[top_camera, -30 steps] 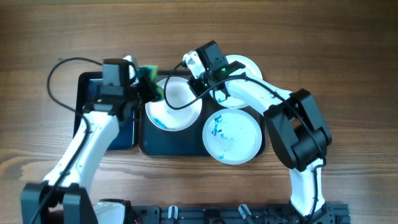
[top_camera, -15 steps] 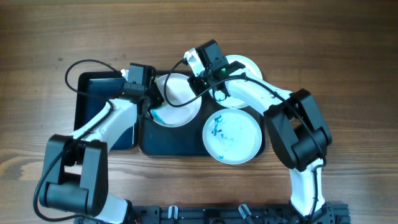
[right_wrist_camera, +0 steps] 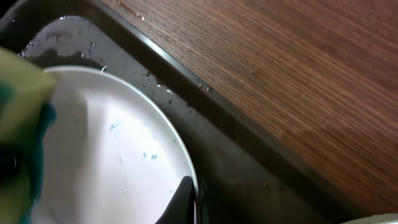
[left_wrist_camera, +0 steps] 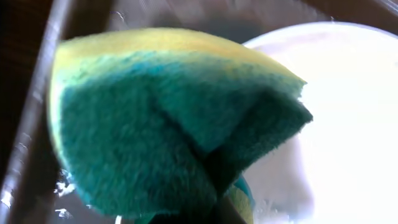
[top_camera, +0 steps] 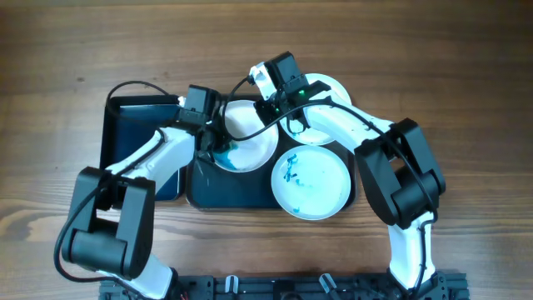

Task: Clean dirty plates on tray and stack at the side
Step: 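Scrub the plate again with the sponge while the right gripper holds it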

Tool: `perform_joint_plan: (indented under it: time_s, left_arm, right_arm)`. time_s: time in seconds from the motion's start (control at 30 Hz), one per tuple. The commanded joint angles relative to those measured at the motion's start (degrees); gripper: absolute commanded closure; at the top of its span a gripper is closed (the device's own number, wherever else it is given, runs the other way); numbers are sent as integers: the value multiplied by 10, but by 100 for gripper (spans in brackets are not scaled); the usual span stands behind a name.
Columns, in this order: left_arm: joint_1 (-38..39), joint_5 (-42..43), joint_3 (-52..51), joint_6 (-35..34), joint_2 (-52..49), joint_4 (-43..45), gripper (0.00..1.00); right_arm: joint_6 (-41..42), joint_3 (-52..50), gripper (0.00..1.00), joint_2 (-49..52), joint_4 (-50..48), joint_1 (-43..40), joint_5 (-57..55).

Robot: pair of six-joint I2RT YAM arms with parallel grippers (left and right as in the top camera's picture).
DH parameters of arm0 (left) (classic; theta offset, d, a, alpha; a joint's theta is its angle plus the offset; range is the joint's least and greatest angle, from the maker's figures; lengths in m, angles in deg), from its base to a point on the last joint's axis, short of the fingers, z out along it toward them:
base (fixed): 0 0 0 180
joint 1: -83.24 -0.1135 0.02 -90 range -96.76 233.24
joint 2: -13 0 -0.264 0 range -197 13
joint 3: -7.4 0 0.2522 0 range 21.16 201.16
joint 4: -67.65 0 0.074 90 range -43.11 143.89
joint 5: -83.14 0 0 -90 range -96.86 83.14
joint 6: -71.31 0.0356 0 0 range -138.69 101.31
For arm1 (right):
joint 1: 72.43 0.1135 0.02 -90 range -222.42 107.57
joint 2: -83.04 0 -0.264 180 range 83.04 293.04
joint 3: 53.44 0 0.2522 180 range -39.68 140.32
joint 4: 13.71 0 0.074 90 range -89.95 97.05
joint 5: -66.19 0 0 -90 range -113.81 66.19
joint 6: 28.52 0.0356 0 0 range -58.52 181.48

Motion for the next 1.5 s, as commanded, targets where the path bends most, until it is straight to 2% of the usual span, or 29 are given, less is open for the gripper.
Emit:
perform_joint_plan:
  time_s: [0.0, 0.23, 0.4, 0.53, 0.67, 0.77, 0.97, 1.17, 1.4, 1.47]
  left_arm:
    - [56, 99, -22, -21, -25, -49, 96]
    - [117, 124, -22, -96, -25, -41, 96]
    - [124, 159, -22, -112, -25, -35, 96]
    - [124, 154, -22, -111, -25, -34, 96]
    - [119, 56, -22, -107, -25, -45, 96]
    - [95, -18, -22, -107, -25, -68, 96]
    - [10, -84, -21, -90, -24, -96, 96]
    - [-34, -63, -9, -45, 1, -94, 96]
    - [-33, -52, -5, -44, 31, -91, 96]
    - [-33, -42, -5, -45, 31, -90, 96]
  right_arm:
    - [27, 1, 96, 4, -21, 6, -1]
    - [58, 1, 96, 4, -33, 6, -1]
    - [97, 1, 96, 4, -38, 6, -1]
    - [97, 1, 96, 4, -38, 6, -1]
    - [94, 1, 96, 4, -36, 6, -1]
    - [62, 1, 96, 4, -25, 6, -1]
    - [17, 1, 96, 4, -10, 6, 4]
    - [-32, 1, 86, 4, -7, 6, 63]
    - [-61, 1, 77, 5, 1, 6, 63]
    - [-77, 1, 70, 5, 6, 6, 69]
